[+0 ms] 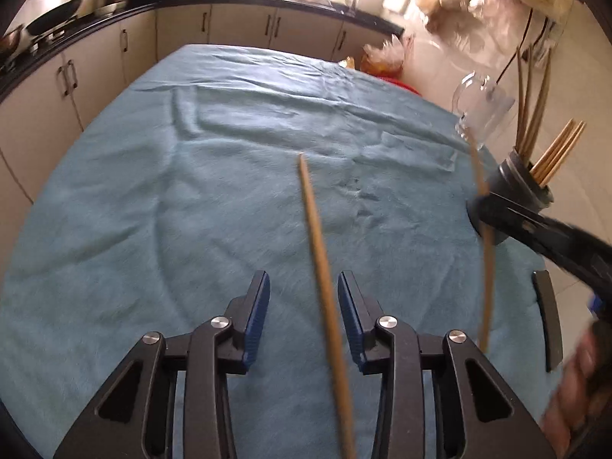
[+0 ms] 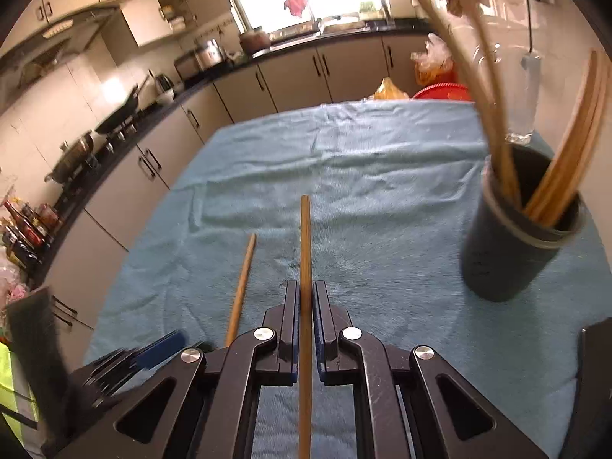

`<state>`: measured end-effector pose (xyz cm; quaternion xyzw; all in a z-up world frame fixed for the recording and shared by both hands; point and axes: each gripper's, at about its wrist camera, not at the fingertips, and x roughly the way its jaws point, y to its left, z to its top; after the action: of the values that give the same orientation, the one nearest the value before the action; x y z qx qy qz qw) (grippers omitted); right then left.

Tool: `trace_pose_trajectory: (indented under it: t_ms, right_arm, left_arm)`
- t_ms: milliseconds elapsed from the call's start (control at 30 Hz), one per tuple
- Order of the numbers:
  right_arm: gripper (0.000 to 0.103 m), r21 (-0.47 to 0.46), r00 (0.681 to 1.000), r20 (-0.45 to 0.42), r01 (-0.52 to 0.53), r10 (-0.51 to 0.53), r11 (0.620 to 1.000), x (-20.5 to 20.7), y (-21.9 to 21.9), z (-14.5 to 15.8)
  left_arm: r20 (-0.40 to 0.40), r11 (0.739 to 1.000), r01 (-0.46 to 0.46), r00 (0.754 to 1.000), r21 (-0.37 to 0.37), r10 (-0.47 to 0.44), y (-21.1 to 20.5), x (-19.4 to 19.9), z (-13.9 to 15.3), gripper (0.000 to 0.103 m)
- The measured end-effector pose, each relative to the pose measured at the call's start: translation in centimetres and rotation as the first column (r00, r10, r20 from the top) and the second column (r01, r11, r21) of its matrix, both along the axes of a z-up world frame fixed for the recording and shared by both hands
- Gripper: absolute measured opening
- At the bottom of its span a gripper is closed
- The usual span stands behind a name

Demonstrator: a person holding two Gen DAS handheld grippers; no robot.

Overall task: Organize utensils
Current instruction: 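Close the right gripper on a chopstick while the left gripper closes on the other, then lift both chopsticks upright off the towel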

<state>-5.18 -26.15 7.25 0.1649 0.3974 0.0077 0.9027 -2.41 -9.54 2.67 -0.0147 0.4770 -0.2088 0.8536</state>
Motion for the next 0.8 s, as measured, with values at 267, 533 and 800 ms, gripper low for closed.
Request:
trace_pose_trajectory:
  t_ms: [267, 533, 800]
  right_arm:
    - [0.007, 0.017, 0.999, 0.034, 0.019, -0.020, 1.000, -2.0, -1.5, 1.1]
    - [0.007, 0.051, 0.998, 0.049, 0.022, -0.024, 0.998, -2.8, -2.1, 1.2]
    - [0.007, 0.062, 0.997, 0.074, 0.033, -0.038, 0.997, -4.3, -2.0, 1.8]
  left_arm:
    - [-0.023, 0.991, 0.019, 1.000, 0.134, -0.016, -4.8, 4.0, -0.8, 0.017]
    - [0.014, 0.989, -0.005, 1.000, 0.150, 0.003, -5.0, 4.8, -1.2, 0.006]
    - [0.117, 1.000, -0.016, 0.993, -0.017, 0.018, -1.5, 1.9, 3.7, 0.006]
